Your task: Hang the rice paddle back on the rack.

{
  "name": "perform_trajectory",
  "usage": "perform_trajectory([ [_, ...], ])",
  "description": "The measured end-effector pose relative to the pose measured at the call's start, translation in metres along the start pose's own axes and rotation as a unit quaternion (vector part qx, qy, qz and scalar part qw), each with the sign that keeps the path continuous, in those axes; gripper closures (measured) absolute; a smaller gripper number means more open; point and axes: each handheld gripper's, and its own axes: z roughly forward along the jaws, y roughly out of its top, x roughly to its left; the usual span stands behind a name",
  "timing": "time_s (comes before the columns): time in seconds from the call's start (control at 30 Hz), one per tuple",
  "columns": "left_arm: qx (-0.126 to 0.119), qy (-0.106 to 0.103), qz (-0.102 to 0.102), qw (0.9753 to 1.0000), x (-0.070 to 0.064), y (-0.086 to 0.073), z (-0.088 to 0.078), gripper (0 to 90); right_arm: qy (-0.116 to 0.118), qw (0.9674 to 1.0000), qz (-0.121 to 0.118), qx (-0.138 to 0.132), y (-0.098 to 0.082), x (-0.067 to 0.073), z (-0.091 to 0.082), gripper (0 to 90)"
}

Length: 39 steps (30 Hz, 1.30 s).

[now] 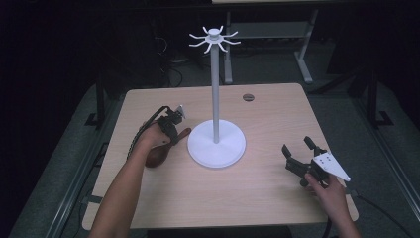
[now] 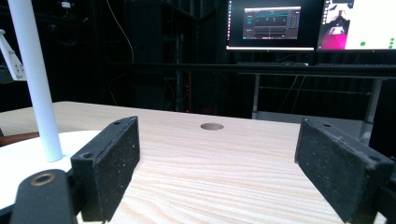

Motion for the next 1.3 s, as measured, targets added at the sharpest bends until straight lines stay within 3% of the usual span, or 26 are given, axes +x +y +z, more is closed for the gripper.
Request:
perform_trajectory([
  [0.33,-0.039,-0.008,-0.008,0.9992,0.005,-0.011,-0.014,78.4,0.0,1.0,0.0,0.0,0.0,0.0,0.0,13.3],
  [0.6,-0.098,-0.025,-0.025,0.9946,0.004,-0.025,-0.03,78.5,0.0,1.0,-0.004,0.0,0.0,0.0,0.0,13.3],
  [0.7,-0.131,-0.031,-0.038,0.9901,0.003,-0.033,-0.032,78.5,0.0,1.0,-0.003,-0.001,0.0,0.0,0.0,13.3],
  [0.77,-0.143,-0.032,-0.036,0.9885,0.004,-0.037,-0.035,78.5,0.0,1.0,-0.003,-0.001,0.0,0.0,0.0,13.3],
  [0.93,-0.188,-0.035,-0.046,0.9805,0.003,-0.05,-0.041,78.5,-0.001,1.0,-0.003,-0.001,0.0,0.0,0.0,13.3],
  [1.03,-0.204,-0.029,-0.047,0.9774,0.001,-0.056,-0.046,78.5,-0.001,1.0,-0.001,-0.001,0.0,0.001,0.0,13.3],
  [1.1,-0.222,-0.027,-0.042,0.9738,0.001,-0.061,-0.049,78.5,-0.001,1.0,0.0,0.0,0.0,0.001,0.0,13.3],
  [1.13,-0.231,-0.03,-0.05,0.9711,0.0,-0.062,-0.049,78.5,-0.001,1.0,-0.002,0.0,0.0,0.001,0.0,13.3],
  [1.17,-0.23,-0.029,-0.039,0.9719,0.0,-0.065,-0.051,78.5,-0.001,1.0,-0.001,0.0,0.0,0.001,0.0,13.3],
  [1.23,-0.249,-0.028,-0.047,0.9669,-0.003,-0.068,-0.052,78.5,-0.001,1.0,-0.001,0.0,0.0,0.001,0.0,13.3],
  [1.27,-0.253,-0.023,-0.043,0.9662,-0.003,-0.07,-0.054,78.5,-0.001,1.0,-0.001,0.0,0.0,0.0,0.0,13.3],
  [1.3,-0.264,-0.023,-0.04,0.9634,-0.004,-0.072,-0.056,78.5,-0.001,1.0,-0.001,0.0,0.0,0.0,0.0,13.3],
])
